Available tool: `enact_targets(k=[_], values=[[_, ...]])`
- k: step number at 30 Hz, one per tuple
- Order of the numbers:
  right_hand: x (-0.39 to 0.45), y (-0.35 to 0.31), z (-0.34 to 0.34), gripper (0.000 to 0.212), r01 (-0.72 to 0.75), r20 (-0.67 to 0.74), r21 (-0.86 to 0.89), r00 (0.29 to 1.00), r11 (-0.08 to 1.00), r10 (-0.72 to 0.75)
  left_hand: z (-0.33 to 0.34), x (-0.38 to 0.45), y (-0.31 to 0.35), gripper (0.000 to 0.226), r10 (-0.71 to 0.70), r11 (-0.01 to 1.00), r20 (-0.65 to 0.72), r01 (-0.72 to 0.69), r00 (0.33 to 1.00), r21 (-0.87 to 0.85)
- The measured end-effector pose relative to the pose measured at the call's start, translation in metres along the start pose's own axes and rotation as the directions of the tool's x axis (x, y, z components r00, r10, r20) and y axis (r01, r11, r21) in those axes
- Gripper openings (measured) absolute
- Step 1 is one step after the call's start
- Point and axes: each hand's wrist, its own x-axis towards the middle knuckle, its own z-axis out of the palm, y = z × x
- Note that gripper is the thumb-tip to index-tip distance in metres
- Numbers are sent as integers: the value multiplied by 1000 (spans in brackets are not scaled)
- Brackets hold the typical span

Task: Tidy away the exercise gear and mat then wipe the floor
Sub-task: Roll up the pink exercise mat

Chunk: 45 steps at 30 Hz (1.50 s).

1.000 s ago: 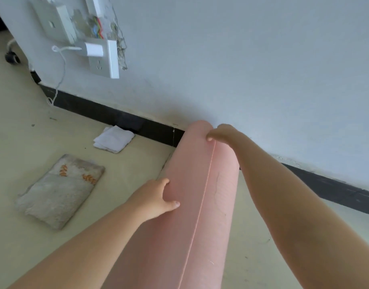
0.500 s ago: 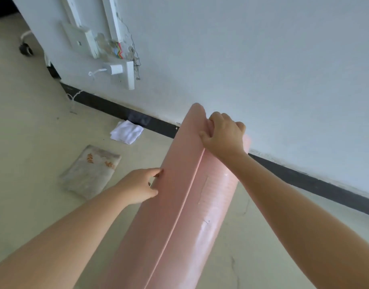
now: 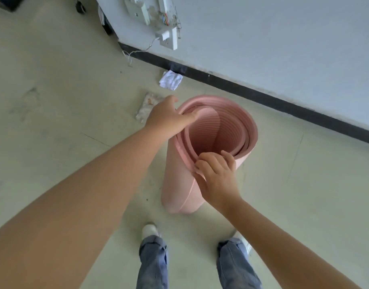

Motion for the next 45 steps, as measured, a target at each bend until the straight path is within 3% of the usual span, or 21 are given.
enact_targets(k=[3, 8, 10, 12, 13, 15, 16, 17, 21, 25, 28, 30, 34, 39, 45], values=[[-40, -36, -12, 21, 0, 90, 78, 996, 997, -7, -2, -34, -12, 71, -28, 960, 51, 13, 998, 278], [-107, -95, -28, 29, -75, 184, 105, 981, 992, 54, 7, -98, -64, 58, -13, 903, 93, -28, 996, 428], [-126, -117, -34, 26, -170, 125, 110, 980, 979, 156, 8, -121, -90, 53, -7, 900, 111, -42, 994, 433], [-131, -136, -44, 28, -369, 5, 8, 930, 930, 369, 7, -138, -115, 51, -13, 899, 122, -42, 992, 436], [-127, -144, -49, 37, -520, -39, -84, 854, 850, 519, 7, -146, -127, 51, -19, 892, 131, -42, 991, 449], [-116, -157, -55, 63, -802, 39, -263, 547, 537, 836, 6, -161, -148, 52, -48, 875, 156, -34, 987, 483], [-113, -160, -55, 68, -845, 105, -342, 401, 411, 910, 5, -168, -158, 52, -65, 865, 164, -27, 984, 500], [-111, -163, -54, 66, -843, 156, -402, 321, 357, 934, 4, -174, -168, 51, -85, 859, 173, -16, 981, 512], [-118, -176, -37, 42, -784, 216, -484, 324, 389, 921, 4, -191, -196, 50, -154, 881, 182, 52, 971, 470], [-137, -183, -33, 48, -833, 225, -436, 264, 339, 938, 9, -208, -203, 60, -151, 886, 87, 96, 985, 454], [-151, -178, -33, 39, -884, 197, -356, 245, 302, 949, 17, -218, -203, 60, -126, 888, 73, 79, 989, 454], [-163, -175, -37, 26, -887, 178, -329, 279, 324, 944, 22, -224, -201, 53, -108, 886, 62, 68, 992, 459], [-209, -169, -70, 20, -908, 95, -291, 286, 301, 954, 45, -257, -170, 46, 31, 854, 102, -80, 994, 515], [-288, -149, -154, 20, -958, 15, -238, 162, 161, 987, 105, -325, -94, 45, 195, 744, 208, -283, 958, 605], [-420, -123, -286, 16, -990, -80, -139, -7, -18, 997, 219, -454, 1, 42, 343, 547, 360, -496, 868, 674]])
